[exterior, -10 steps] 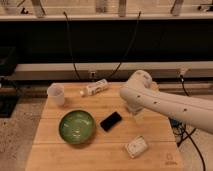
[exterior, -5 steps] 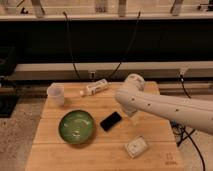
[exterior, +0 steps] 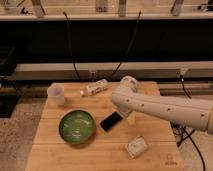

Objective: Place the eraser on the white sponge

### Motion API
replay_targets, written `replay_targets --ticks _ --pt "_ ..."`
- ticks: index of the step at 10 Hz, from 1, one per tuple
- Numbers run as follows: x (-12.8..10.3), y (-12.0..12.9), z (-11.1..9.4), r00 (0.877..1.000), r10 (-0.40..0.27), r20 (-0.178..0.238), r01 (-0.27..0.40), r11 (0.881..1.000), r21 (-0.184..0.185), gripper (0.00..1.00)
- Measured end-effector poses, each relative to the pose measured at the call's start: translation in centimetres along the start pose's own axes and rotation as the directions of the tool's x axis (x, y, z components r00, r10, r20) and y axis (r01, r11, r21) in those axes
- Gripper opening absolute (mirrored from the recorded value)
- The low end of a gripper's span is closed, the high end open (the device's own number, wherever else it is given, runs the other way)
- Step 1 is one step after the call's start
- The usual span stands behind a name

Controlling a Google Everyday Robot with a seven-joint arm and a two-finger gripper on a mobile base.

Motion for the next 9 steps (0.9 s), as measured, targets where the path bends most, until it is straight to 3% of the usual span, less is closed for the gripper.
replay_targets --ticks 4,9 --pt "-1.4 -0.9 1.7 0.996 -0.086 0.02 0.086 0.996 -0.005 0.8" --pt "-3.0 -1.7 3.0 0.989 -0.142 0.048 0.142 0.99 -0.005 0.8"
